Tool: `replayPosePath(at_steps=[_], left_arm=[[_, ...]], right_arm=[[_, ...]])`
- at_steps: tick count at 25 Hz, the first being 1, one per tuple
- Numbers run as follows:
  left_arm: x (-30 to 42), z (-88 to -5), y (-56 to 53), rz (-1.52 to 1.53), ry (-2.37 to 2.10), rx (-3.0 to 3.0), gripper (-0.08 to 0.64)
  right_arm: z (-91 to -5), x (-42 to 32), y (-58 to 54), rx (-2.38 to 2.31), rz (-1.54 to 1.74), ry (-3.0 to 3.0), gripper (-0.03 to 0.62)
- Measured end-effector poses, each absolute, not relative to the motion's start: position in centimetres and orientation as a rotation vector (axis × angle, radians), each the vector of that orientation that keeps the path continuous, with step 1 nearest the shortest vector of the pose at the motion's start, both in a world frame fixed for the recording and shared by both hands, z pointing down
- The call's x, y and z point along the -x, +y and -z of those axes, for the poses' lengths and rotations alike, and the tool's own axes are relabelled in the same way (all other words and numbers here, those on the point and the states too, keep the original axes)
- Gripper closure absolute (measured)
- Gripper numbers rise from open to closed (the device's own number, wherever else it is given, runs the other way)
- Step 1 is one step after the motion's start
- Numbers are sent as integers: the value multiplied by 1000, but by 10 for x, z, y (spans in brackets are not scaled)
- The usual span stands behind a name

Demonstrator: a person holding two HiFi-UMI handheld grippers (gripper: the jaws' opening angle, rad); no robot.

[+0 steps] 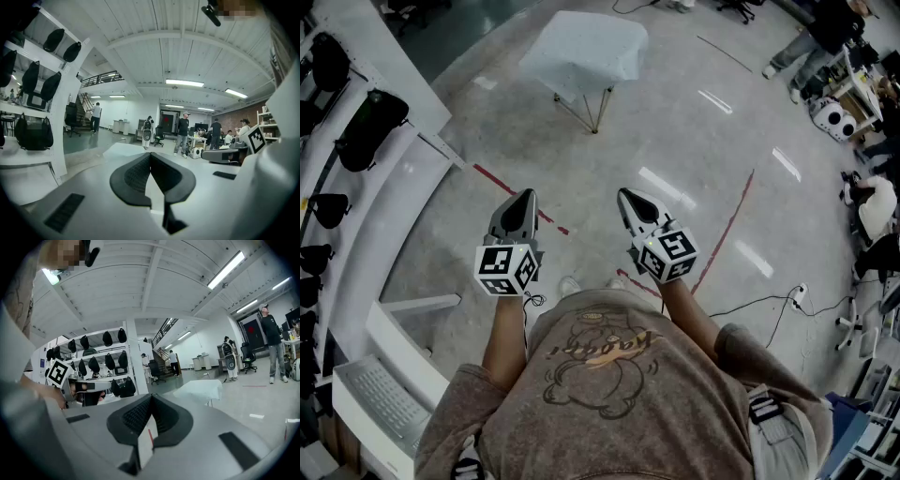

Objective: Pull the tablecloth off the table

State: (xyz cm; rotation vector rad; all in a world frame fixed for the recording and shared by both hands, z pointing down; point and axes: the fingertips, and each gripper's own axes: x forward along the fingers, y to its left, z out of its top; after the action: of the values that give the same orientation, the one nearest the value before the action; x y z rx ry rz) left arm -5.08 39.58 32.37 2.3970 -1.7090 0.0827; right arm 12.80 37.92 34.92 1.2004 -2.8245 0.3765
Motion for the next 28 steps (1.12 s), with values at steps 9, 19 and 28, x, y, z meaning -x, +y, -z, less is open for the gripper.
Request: replayPosePath(at_steps=[9,19,28], left_arm=[[62,-321,397,-73,-1680,-2406,541],[85,-339,391,-104,-1620,-2462,541],[102,-341,360,-72,-1617,-2448,541]], right_arm=[[-349,-116,381,-1243,-421,-2828,586],[-369,-99,387,-1341,-488,-2789,586],[-376,-86,356,-1369,-496,-2772,586]])
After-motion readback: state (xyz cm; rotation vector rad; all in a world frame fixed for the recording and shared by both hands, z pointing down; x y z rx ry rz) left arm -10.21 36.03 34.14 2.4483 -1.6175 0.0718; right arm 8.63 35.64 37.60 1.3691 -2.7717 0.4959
